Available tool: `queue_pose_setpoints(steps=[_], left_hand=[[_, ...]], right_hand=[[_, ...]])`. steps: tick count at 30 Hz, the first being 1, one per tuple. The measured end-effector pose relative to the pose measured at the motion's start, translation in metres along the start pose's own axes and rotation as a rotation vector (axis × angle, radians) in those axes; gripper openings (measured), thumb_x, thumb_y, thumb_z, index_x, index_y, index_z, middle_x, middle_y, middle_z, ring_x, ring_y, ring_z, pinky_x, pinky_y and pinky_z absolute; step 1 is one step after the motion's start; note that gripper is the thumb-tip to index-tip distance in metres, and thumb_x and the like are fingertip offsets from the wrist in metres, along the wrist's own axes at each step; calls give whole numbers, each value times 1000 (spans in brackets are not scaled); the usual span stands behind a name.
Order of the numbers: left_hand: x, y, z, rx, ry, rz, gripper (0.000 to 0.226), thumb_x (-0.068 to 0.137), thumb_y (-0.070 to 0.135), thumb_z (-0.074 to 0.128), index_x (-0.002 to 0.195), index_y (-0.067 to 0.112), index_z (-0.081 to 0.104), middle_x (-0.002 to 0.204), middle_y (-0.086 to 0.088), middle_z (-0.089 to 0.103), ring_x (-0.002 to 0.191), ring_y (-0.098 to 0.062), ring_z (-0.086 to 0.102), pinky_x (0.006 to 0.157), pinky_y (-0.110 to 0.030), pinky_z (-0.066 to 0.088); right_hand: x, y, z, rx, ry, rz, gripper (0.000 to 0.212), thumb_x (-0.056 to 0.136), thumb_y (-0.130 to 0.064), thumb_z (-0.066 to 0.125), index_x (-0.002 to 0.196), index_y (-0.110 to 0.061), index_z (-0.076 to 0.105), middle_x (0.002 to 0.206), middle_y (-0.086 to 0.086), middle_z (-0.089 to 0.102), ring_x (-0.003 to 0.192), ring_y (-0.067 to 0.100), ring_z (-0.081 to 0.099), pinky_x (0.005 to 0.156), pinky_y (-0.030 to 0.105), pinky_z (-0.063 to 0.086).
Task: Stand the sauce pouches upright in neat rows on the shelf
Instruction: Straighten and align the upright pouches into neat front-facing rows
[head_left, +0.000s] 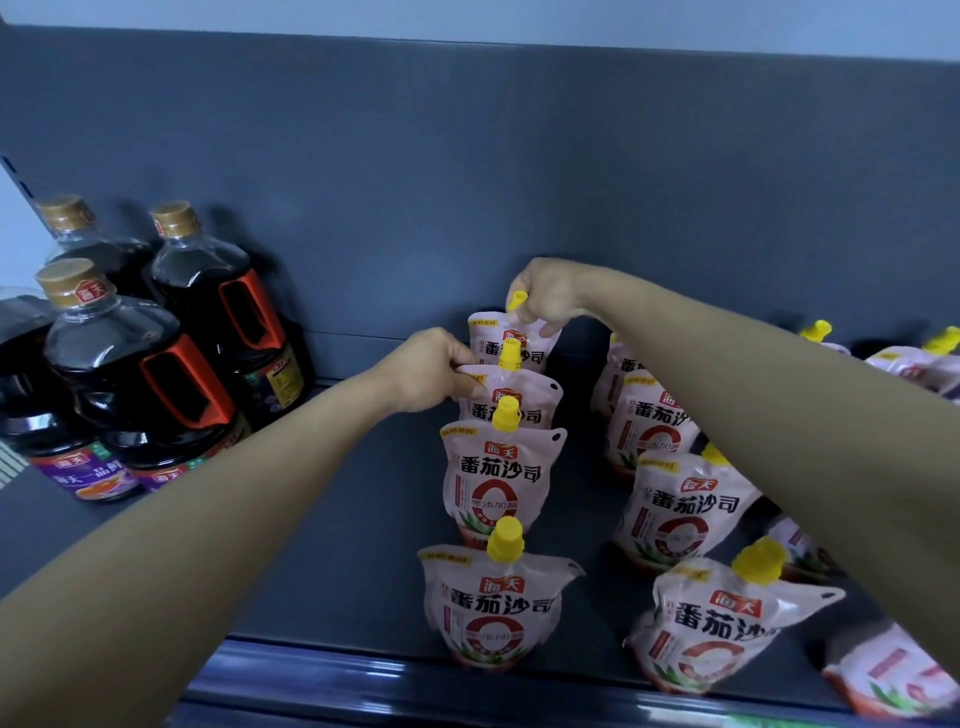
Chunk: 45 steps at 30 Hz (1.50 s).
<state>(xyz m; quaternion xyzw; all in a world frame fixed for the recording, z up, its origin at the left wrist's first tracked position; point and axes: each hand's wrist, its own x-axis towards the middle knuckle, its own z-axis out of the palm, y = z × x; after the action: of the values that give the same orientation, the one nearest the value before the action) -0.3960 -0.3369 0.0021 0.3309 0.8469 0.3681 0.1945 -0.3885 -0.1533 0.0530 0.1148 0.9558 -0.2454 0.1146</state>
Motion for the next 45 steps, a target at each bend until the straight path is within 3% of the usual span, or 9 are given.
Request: queue_pose_setpoints(steps=[11,14,22,26,29,34,38,41,45], left_hand=[[1,2,-1,42,6,-1,36,78,9,72,48,25,60,55,14,60,55,-1,55,56,-10,44],[-2,2,1,48,6,4,37,78,11,71,48,27,59,56,15,60,51,4,54,51,-4,41],[-4,6,-1,96,25,42,13,80,13,70,68,16,67,68,8,62,66,-6,55,71,-23,46],[-8,12,-8,126,142,99,6,81,11,69,77,16,67,75,7,64,71,-6,57,65,-15,41],[-17,21,-16,112,214,158,9,80,15,69,72,13,65,70,4,65,67,-9,56,66,-20,44],[-46,37,-20,-3,-190,162,12,73,32,75,77,21,73,72,10,71,68,2,61,69,-12,48],[-53,31,-3,193,-248,112,14,72,21,77,83,13,73,90,-1,71,84,-13,62,82,-29,48],[-53,24,4,296,-182,109,14,75,13,74,77,0,67,72,-3,53,70,-16,47,68,-29,38],[-53,18,8,320,-118,101,16,76,11,72,74,-3,66,63,1,45,61,-13,41,61,-23,34]], right_hand=[[-2,0,-3,12,-46,48,30,97,-26,51,121,-8,55,148,8,41,98,26,70,62,20,43],[-1,1,0,-62,0,4,16,95,-27,54,89,-12,53,119,9,55,81,24,67,54,21,38],[-22,-10,-14,-400,175,-46,47,89,-31,62,56,-7,39,60,9,42,69,25,41,49,27,28],[-39,-13,-29,-386,227,-20,35,91,-33,58,76,-2,61,79,13,60,77,28,55,67,30,47],[-56,-12,-37,-140,-12,35,22,89,-19,62,101,-1,66,91,10,67,84,24,65,73,29,54],[-77,-14,-26,-163,-352,74,17,81,-23,73,96,-18,67,98,3,70,91,20,69,78,28,57],[-79,-19,4,-251,-278,56,13,84,-15,67,97,-14,63,77,-2,64,81,20,67,71,26,55],[-81,-21,18,-449,-136,-3,20,89,-10,54,69,-9,57,64,1,62,69,20,64,64,24,49],[-85,-22,21,-548,-17,-30,16,91,-11,53,76,-10,60,78,5,65,76,16,59,55,22,42]])
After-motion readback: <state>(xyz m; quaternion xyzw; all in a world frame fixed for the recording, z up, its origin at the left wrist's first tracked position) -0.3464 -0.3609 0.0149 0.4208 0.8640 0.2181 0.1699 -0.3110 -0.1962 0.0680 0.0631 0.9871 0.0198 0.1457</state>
